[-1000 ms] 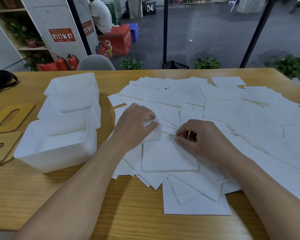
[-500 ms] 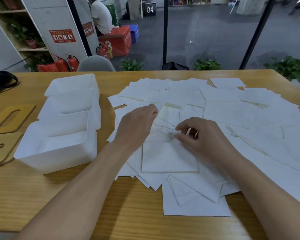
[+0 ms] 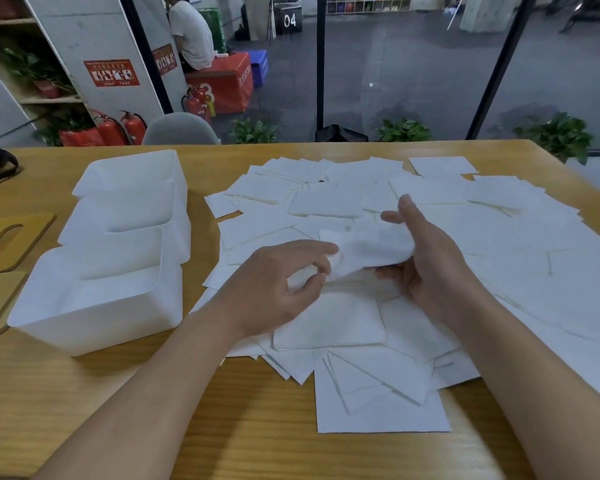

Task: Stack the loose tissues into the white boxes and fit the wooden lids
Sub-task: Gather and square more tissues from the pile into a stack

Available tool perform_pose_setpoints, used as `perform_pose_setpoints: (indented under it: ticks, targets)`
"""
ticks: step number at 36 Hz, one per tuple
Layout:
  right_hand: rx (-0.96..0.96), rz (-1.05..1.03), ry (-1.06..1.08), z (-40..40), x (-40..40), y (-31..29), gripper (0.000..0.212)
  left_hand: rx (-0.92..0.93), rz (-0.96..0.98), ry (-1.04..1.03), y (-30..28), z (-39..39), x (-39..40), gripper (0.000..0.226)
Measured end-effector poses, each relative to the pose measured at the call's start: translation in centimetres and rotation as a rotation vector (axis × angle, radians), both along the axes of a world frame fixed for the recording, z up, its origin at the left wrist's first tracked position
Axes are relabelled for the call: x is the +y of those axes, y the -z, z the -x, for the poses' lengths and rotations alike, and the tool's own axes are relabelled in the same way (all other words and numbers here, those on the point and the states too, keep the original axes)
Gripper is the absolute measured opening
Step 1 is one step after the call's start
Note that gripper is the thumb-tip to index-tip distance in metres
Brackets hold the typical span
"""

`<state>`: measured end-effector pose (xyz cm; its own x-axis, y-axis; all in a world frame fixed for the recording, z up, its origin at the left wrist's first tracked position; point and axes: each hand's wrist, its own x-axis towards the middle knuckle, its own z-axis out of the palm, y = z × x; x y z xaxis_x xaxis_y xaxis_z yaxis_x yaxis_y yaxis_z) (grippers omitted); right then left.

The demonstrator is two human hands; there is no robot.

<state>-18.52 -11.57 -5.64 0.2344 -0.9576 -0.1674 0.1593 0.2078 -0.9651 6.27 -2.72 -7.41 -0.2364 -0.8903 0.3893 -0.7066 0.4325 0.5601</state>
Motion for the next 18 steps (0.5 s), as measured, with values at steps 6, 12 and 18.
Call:
perform_pose_setpoints:
  ticks: [6,12,18]
  targets:
    - [0.294,0.218,-0.061,0.7,0.3,0.6,0.021,0.280,0.018,-0.066,0.1,-0.2,-0.2,0.022]
    - [0.218,0.334,-0.176,0.1,1.3,0.0,0.022,0.495,-0.205,-0.193,0.0,-0.4,-0.8,0.042]
    - [0.313,0.392,-0.234,0.3,1.3,0.3,0.014,0.464,-0.258,-0.185,0.0,-1.4,-0.7,0.006]
